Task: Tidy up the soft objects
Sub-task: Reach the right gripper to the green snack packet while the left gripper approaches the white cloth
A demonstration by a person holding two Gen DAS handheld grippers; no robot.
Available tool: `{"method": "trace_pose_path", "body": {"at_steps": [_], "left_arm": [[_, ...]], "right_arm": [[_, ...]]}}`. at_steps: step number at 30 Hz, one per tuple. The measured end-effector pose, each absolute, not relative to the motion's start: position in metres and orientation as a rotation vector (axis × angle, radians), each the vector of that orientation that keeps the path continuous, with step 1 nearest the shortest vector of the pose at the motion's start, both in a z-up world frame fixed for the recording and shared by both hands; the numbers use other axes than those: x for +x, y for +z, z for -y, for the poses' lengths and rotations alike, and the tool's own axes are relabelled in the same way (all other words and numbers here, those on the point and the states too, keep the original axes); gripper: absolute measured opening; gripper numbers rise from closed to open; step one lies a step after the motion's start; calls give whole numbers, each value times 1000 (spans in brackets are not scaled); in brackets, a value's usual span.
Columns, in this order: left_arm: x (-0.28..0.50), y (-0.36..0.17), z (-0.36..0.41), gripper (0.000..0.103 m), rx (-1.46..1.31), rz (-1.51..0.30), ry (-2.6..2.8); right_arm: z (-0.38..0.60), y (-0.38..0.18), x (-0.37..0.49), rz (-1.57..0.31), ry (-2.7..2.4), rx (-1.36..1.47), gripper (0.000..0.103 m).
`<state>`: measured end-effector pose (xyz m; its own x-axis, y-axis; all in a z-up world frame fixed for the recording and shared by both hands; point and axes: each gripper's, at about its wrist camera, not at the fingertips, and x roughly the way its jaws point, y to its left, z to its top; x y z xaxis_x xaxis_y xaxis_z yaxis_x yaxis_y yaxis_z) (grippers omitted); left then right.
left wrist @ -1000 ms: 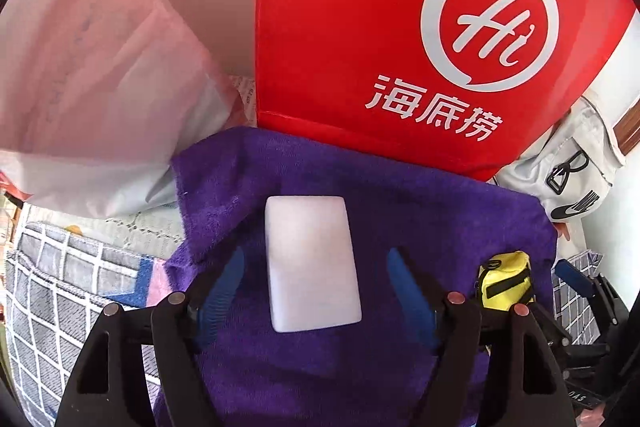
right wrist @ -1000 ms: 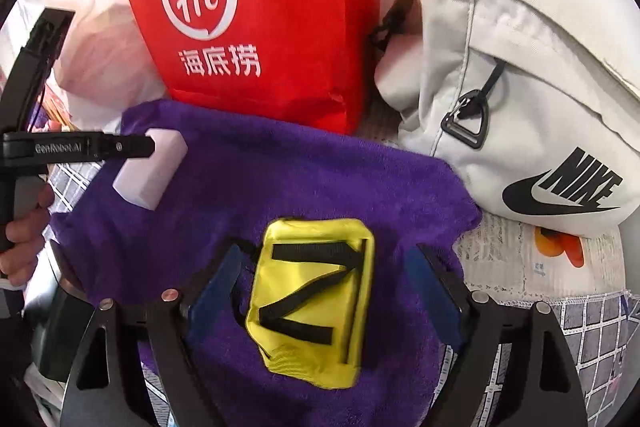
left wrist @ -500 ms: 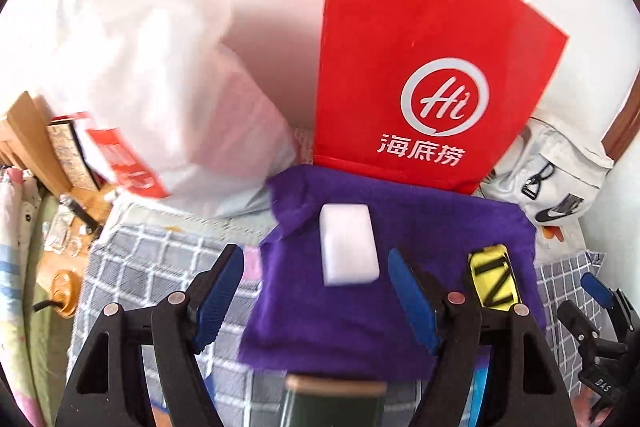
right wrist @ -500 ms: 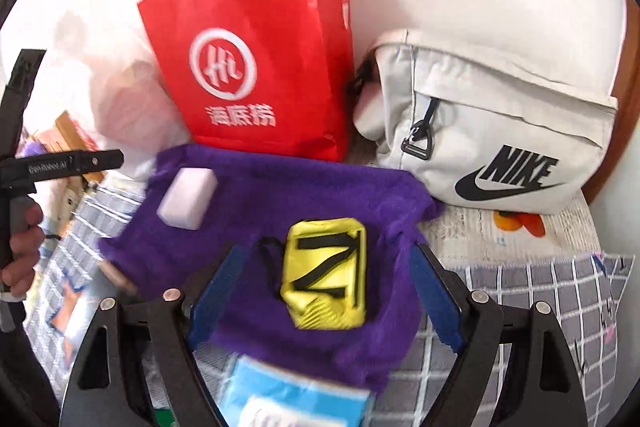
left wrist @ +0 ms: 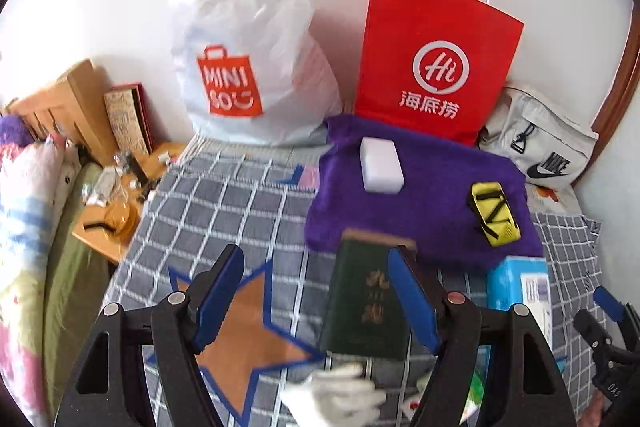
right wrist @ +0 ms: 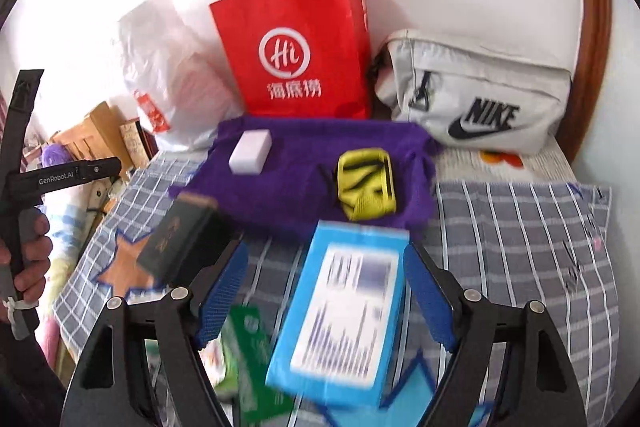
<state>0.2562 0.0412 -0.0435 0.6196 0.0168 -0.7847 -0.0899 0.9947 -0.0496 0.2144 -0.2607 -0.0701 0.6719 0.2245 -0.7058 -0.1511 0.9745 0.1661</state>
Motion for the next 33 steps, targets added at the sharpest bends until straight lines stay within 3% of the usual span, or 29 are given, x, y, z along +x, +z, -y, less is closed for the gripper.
{"method": "trace_pose_path", "body": {"at_steps": [4, 6, 8, 20, 22, 27, 33], "left_arm": [[221, -55, -44, 73, -81, -895, 58], [211, -62, -43, 73, -84, -905, 57], [200, -71, -43, 73, -89, -914, 37], [160, -108, -61, 73, -122, -950, 6], [157, -111, -65, 73, -137, -958, -1], [152, -118, -70, 73, -129, -969, 11], [150, -124, -74, 73, -148, -980, 23]], "right_arm": [[248, -81, 176, -812, 224, 51, 76], [241, -90, 160, -819, 234, 30, 57], [236, -100, 148, -835, 262, 24, 48], [210, -148, 109, -833, 326, -43, 45], [205, -157, 114, -842, 317, -77, 39], [203, -178, 130, -867, 297, -120, 9], [208, -164, 111, -805, 330, -96, 3]]}}
